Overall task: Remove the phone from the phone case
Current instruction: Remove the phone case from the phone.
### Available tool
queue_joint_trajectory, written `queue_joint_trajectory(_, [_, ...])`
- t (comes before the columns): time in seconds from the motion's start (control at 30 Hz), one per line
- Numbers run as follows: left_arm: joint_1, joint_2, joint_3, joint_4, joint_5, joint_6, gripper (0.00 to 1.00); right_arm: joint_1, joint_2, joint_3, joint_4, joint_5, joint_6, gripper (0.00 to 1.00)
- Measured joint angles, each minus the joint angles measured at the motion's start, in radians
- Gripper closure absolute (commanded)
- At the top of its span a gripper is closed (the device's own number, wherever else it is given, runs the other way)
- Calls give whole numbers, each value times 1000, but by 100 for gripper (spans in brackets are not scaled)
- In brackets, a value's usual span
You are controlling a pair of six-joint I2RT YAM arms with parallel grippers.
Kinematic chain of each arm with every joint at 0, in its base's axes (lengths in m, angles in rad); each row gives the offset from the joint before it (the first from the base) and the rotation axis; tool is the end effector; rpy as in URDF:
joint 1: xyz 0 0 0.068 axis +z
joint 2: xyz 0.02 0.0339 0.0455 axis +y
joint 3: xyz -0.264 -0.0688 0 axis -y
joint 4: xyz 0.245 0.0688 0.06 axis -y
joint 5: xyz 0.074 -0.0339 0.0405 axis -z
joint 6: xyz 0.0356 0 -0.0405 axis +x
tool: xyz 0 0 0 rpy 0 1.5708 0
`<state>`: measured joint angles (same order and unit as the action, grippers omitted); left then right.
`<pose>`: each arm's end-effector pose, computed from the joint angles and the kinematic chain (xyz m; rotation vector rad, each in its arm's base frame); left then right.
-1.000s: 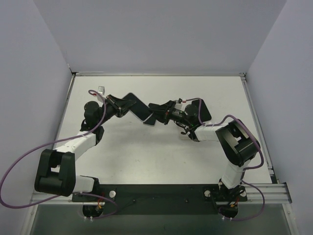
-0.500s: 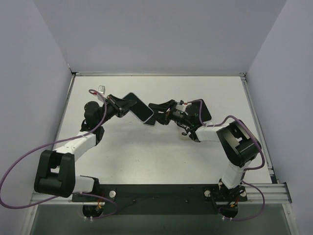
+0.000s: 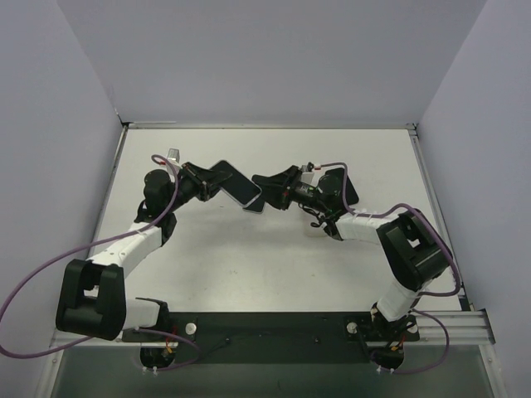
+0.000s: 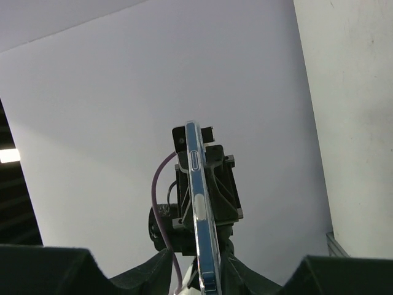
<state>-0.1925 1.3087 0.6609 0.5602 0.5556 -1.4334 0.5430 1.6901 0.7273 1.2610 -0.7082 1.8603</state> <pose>0.2781 -0.0733 0.2594 -0.6945 1.8177 -1.6217 0.2767 0.1941 0.2385 0.3606 1.8288 2.3267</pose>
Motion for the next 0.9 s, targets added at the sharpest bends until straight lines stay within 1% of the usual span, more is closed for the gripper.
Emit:
queue_joint_trajectory(0.13, [0,0,0,-5,3,-50,100,1,-16,0,-12,-4,-53,75])
queue_joint_trajectory(0.2, [0,1,0,-5,3,-67,100,1,-18,0,-13,-4,-63,81])
queue_joint_trajectory(0.23, [0,1,0,-6,2,-71,100,1,-18,0,-14,-4,-67,87])
queue_joint_trajectory(0.3, [0,1,0,-7,0,-81,100,1,-18,0,-19,-4,-71,92])
queue_joint_trajectory(0.33, [0,1,0,-7,-2,-85,100,1,-18,0,-22,-4,-72,98])
queue_joint_trajectory(0.37, [0,1,0,-11,-3,-90,100,1,-18,0,-23,-3,-74,100])
queue_joint_trajectory(0.5, [0,3,0,-25,-10,-103,100,1,-18,6,-33,5,-74,100])
queue_joint_trajectory(0.57, [3,11,0,0,-20,-118,100,1,-14,26,-49,12,-68,100])
queue_joint_trajectory(0.63, [7,29,-2,54,-32,-140,100,0,-4,60,-66,27,-50,100])
queue_joint_trajectory(0.7, [12,60,-10,154,-46,-171,100,0,8,93,-74,44,-27,100])
queue_joint_trajectory(0.9, [22,221,10,501,-63,-282,100,0,28,183,-106,127,27,100])
